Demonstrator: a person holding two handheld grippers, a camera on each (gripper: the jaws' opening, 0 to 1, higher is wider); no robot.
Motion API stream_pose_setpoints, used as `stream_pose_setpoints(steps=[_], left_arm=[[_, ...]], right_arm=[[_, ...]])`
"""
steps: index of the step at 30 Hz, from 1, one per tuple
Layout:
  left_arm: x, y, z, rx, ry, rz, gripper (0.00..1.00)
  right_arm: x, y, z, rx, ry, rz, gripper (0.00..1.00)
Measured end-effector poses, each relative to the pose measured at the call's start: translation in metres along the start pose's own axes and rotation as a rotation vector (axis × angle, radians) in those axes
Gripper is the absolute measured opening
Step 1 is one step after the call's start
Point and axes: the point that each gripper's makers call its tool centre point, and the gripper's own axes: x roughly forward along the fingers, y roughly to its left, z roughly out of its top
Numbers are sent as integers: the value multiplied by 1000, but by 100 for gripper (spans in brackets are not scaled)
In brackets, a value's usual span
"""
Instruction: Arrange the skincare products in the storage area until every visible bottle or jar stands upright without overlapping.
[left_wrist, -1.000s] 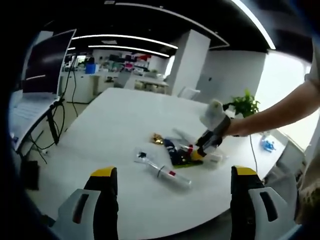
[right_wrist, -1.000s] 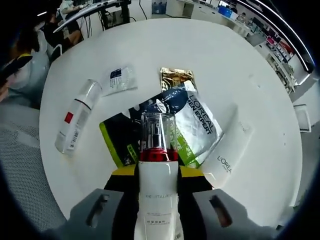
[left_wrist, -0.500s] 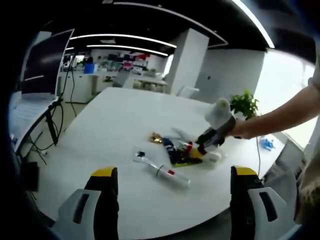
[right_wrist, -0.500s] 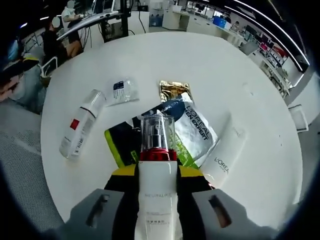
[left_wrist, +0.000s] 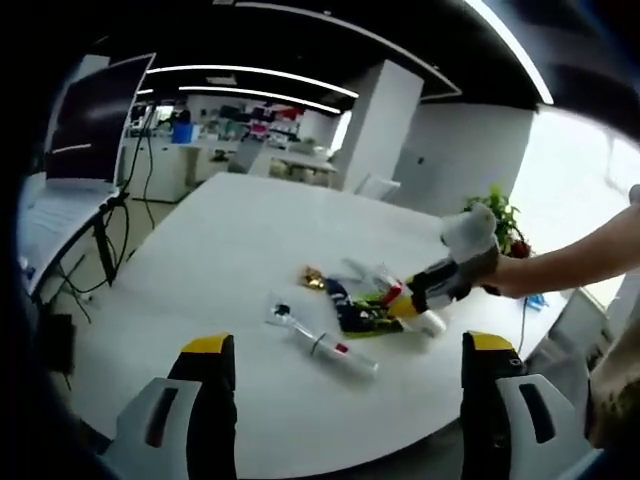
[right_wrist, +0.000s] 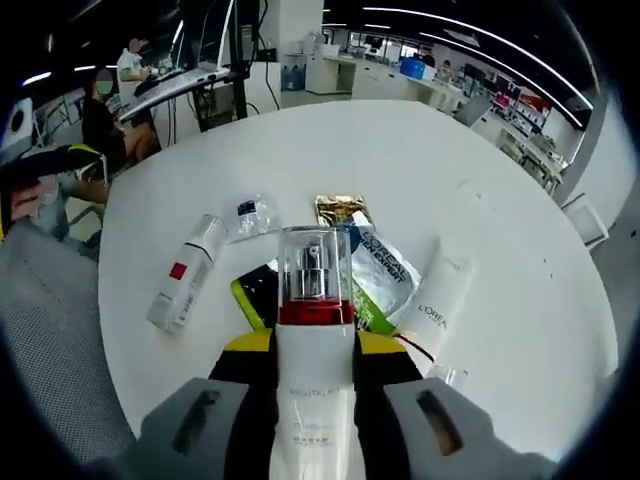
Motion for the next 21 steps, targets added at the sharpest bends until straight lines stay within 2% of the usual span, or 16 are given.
stream_pose_setpoints(steps=[10,15,21], left_arm=[[3,-4,-3,23,27,-14,93],[4,-4,-3,21,32,-14,93],[5,-8,-4,40,54,-27,93]], right_arm=[[-22,-7,2,81,-97,-65,27],[-28,-4,2,82,-120,-75,27],[-36,-2,7,131,-174,-83,27]])
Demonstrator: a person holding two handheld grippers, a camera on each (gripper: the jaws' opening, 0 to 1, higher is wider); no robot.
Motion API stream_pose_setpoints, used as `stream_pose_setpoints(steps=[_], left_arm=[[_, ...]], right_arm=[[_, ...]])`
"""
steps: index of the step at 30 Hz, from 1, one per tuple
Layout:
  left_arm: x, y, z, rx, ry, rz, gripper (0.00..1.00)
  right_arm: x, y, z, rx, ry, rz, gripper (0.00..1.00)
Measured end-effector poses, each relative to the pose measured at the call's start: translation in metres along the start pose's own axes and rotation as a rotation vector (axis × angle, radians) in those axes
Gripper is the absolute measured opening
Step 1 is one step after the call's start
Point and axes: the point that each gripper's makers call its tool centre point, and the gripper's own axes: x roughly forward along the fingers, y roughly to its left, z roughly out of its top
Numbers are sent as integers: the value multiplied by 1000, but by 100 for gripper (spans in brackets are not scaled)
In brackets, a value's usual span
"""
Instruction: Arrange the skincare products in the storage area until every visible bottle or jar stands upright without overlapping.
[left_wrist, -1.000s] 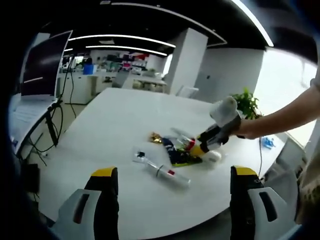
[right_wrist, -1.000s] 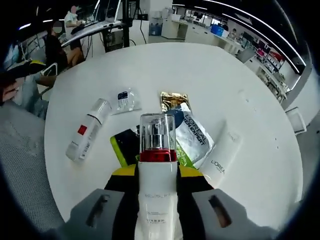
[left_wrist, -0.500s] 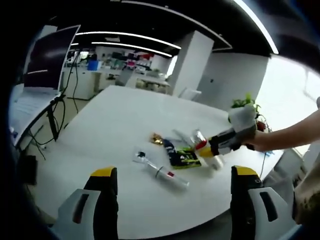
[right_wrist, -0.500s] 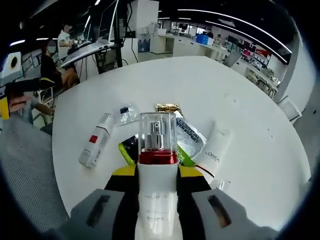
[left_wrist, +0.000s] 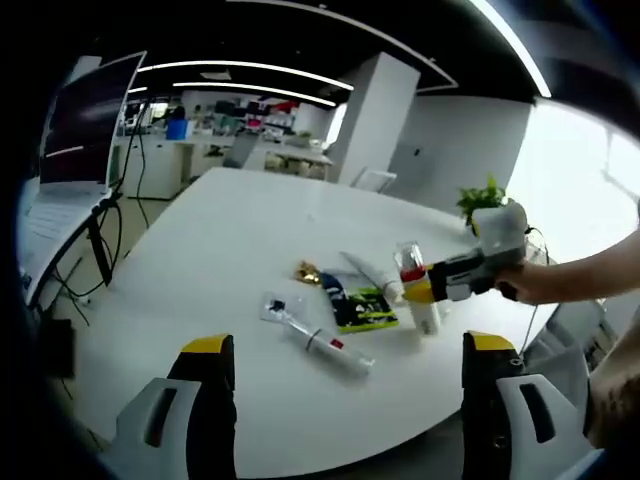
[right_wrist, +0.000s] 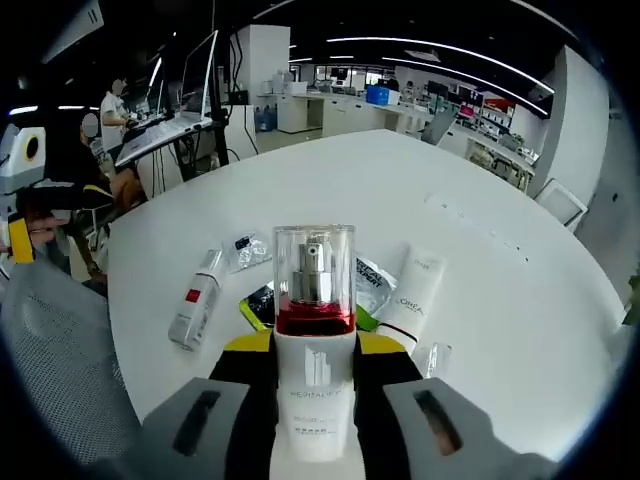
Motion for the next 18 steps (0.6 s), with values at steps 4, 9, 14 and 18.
stream_pose_setpoints(steps=[4,9,14,18], left_arm=[[0,0,-2,20,24,-4,93],[-2,-1,11,0,4,-16,93],[3,-7,19,21,8,-43,93],[4,-11,29,41,0,-55,93]], right_arm=[[-3,2,2,13,-20,-5,27],[-9,5,8,12,-49,-16,27],[-16,7,19,39,-97,-32,27],[-20,12,24,43,-117,-33,27]])
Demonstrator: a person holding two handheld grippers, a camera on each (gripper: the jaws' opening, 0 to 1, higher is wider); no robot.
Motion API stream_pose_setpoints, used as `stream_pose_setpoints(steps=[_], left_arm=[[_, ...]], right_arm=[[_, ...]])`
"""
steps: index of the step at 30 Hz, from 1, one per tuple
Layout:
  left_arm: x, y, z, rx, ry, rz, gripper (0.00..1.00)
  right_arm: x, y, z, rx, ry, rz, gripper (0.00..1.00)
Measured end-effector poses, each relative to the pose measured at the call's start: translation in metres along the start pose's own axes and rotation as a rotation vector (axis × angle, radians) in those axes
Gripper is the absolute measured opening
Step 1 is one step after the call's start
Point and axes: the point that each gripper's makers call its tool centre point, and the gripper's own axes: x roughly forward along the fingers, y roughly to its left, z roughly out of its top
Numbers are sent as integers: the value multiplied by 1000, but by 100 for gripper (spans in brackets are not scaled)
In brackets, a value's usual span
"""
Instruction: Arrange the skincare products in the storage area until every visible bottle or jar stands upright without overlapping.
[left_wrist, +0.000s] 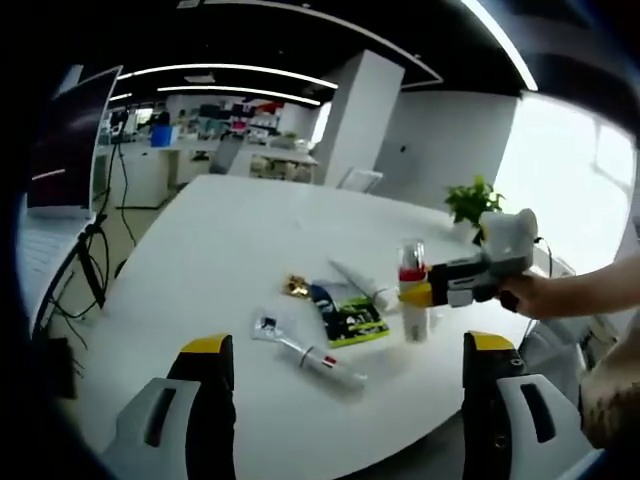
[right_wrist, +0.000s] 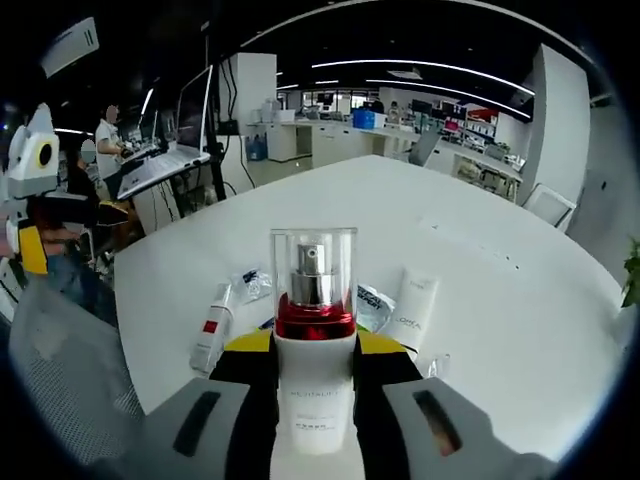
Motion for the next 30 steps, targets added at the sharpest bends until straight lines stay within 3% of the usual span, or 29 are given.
stream_pose_setpoints(steps=[13,23,30], left_arm=[[10,-25,29,34,-36,-66,96],[20,-52,36,118,-16,-135,97],[28,-69,40,130,-9,-188,97]], right_arm=[[-21,15,21,24,-74,-7,27],[-36,17,28,22,-107,-25,27],[-53,18,35,10,-147,-59,27]])
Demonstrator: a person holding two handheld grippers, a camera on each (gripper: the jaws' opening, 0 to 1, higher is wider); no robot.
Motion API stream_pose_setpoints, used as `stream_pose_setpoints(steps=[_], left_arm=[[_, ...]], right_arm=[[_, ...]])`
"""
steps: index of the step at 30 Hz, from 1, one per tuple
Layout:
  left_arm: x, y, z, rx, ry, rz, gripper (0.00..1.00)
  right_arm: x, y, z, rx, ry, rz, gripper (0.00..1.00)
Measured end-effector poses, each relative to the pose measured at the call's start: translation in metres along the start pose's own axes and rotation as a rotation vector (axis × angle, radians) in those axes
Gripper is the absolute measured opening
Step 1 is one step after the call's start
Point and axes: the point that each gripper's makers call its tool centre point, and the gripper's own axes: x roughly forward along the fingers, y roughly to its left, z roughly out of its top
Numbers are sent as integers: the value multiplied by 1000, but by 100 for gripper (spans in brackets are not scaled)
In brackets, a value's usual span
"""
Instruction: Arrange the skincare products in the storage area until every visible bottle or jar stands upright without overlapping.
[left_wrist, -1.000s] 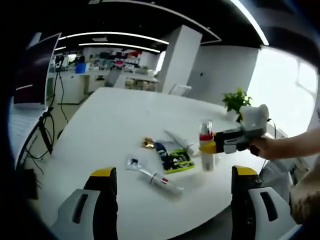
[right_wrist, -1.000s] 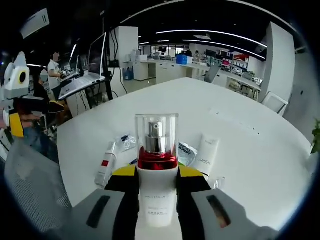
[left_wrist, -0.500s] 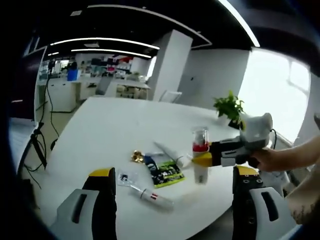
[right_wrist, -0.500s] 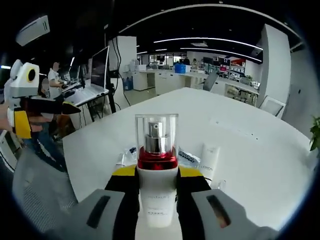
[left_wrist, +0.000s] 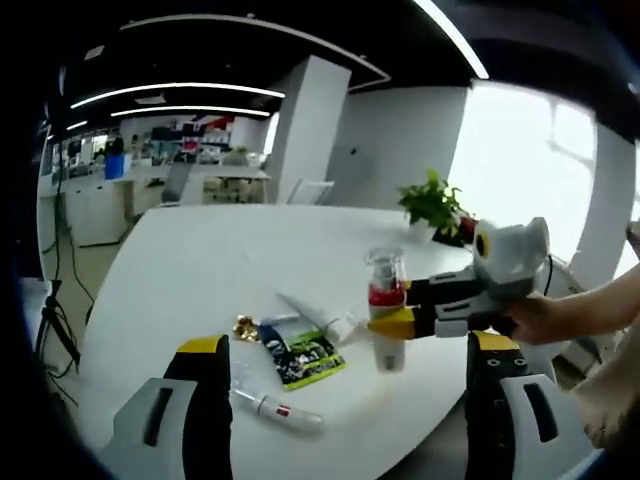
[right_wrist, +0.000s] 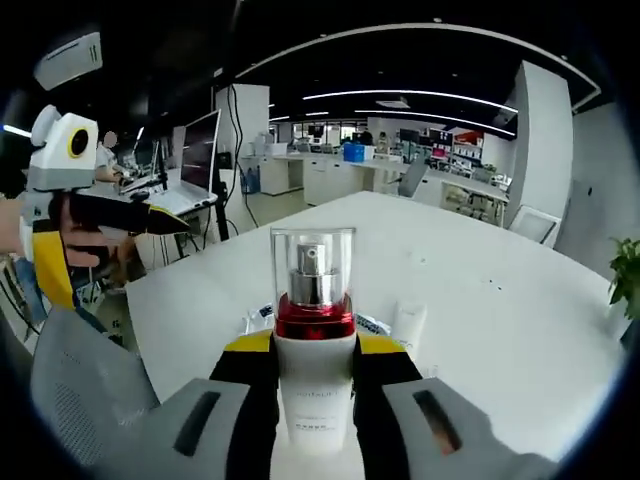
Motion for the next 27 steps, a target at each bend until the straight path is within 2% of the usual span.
stream_pose_setpoints(steps=[6,12,17,21,25,27], left_arm=[[11,-16,7,-34,-13,-52,95],[22,-31,10,-86,-28,-93,88],[36,-54,15,-118,-19,-159,83],[47,-62,21,-165,-27,-179,75],[56,-64,23,-131,-29,-173,53],[61,-69,23,-129,-19,-175,54]], right_arm=[[-10,4,12,3,-40,-22,27],[-19,9,20,-9,-67,-29,27],[-28,11,26,-51,-82,-39,27],[-32,10,26,-71,-78,-30,27],[-36,10,25,-134,-66,-25,27],[-38,9,24,-152,-63,-17,27]])
